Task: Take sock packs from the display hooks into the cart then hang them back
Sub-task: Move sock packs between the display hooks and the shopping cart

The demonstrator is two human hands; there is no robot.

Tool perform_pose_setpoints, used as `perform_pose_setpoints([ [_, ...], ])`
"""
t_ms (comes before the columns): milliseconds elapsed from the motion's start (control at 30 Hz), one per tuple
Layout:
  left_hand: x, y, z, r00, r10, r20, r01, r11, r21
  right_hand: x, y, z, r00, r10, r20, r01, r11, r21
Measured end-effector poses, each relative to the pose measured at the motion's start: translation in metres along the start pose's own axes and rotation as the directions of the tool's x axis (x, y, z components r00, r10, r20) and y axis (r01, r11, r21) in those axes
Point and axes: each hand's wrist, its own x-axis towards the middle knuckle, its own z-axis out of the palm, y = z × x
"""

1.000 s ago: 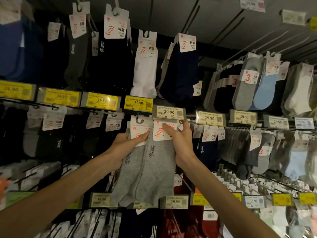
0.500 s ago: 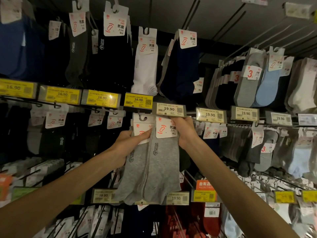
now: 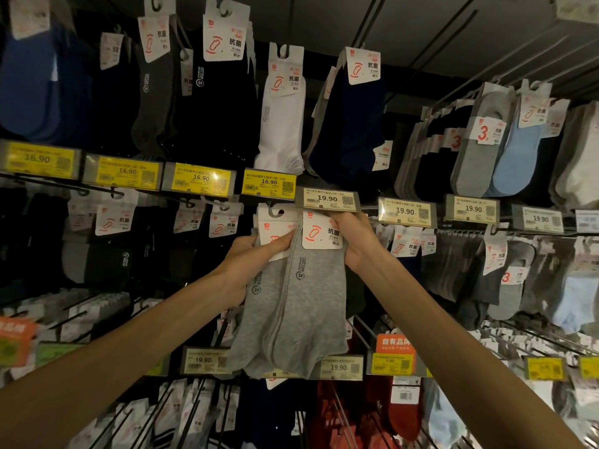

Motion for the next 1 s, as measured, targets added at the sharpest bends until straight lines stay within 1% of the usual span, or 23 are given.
perform_pose_setpoints([
  [233,0.000,-0.001,0.002,1.000,0.007,0.006,-0.007,1.000,-0.011,0.003,-0.003,-0.001,0.999,0.039,0.031,-0.041,0.998,0.042],
  [300,0.001,0.000,0.004,1.000,-0.002,0.007,0.002,1.000,-0.013,0.005,-0.003,0.000,0.997,0.070,0.040,-0.073,0.994,0.082],
  [367,0.003,0.000,0.005,1.000,-0.024,0.011,0.024,0.999,-0.025,0.005,-0.005,0.003,0.997,0.069,0.033,-0.071,0.993,0.093],
  [467,0.005,-0.007,0.006,0.999,-0.054,0.000,0.053,0.997,-0.049,0.007,-0.008,0.004,1.000,0.028,-0.008,-0.028,1.000,0.014],
  [600,0.006,-0.018,0.007,0.997,-0.076,-0.013,0.076,0.996,-0.051,0.009,-0.007,0.001,1.000,0.012,-0.014,-0.013,0.996,-0.086],
  [700,0.006,-0.014,0.009,0.997,-0.077,0.012,0.078,0.996,-0.050,0.011,-0.007,-0.004,0.997,0.062,0.056,-0.062,0.998,-0.003],
  [800,0.005,-0.009,0.012,1.000,-0.018,0.008,0.019,1.000,-0.017,0.013,-0.005,-0.009,0.988,0.112,0.110,-0.122,0.989,0.083],
  [900,0.007,-0.008,0.010,1.000,0.008,-0.028,-0.008,1.000,0.020,0.014,-0.004,-0.007,0.994,0.082,0.077,-0.083,0.997,0.010],
  [1000,0.011,-0.012,0.005,0.997,-0.008,-0.071,0.010,1.000,0.021,0.014,0.002,-0.006,0.998,0.032,0.049,-0.028,0.996,-0.080],
])
